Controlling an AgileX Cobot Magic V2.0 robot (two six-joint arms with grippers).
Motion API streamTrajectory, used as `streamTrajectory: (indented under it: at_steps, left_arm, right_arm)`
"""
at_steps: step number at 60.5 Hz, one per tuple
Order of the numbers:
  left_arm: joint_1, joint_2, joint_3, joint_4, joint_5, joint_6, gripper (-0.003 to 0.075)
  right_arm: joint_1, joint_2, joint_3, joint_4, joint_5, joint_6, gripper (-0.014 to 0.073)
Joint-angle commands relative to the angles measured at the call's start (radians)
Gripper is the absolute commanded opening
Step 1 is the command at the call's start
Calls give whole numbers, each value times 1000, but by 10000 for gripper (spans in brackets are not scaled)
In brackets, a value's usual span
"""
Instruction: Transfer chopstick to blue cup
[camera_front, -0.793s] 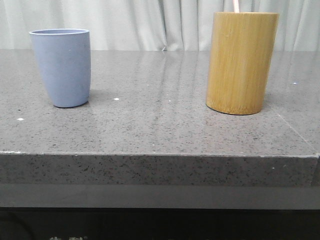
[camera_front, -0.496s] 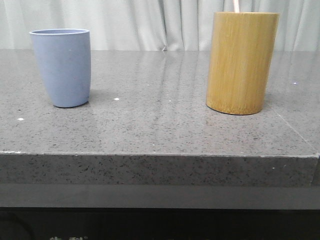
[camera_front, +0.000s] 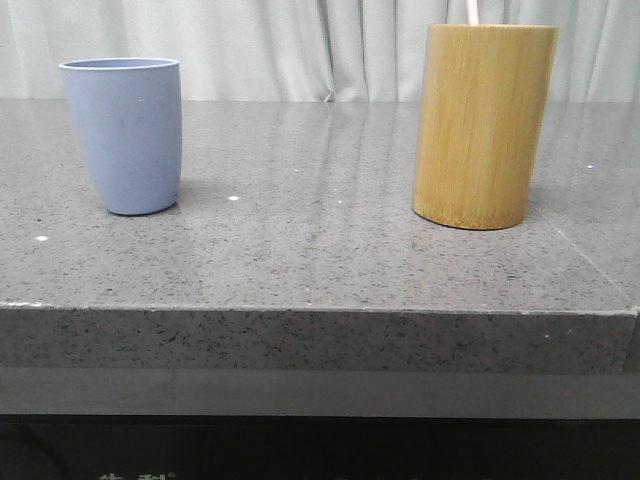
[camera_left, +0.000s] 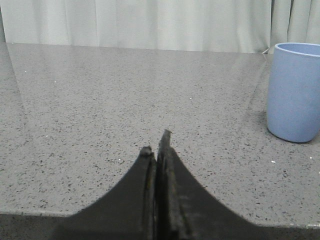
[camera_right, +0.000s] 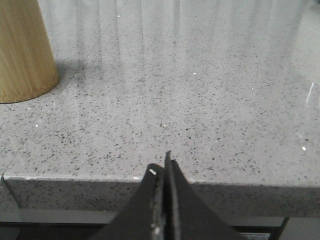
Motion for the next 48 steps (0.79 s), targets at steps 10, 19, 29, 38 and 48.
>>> streamTrajectory:
  at_steps: [10,19,29,38,48]
  left_arm:
    - [0,-23,7,-9,-87,-11,-19]
    - [0,-23,7,-9,-87,-11,-19]
    - [0,-23,7,-9,-87,-11,-19]
    - [0,-23,7,-9,-87,-11,-19]
    - [0,-23,7,-9,-87,-11,-19]
  right_arm:
    - [-6,-21,-4,2,-88,-5,-87]
    - [-6,-21,-4,2,-90,-5,-87]
    - [-6,-21,-4,2,-90,-5,-87]
    - [-6,-21,-4,2,-95,-5,-87]
    - [-6,-21,-4,2,-126,-5,-87]
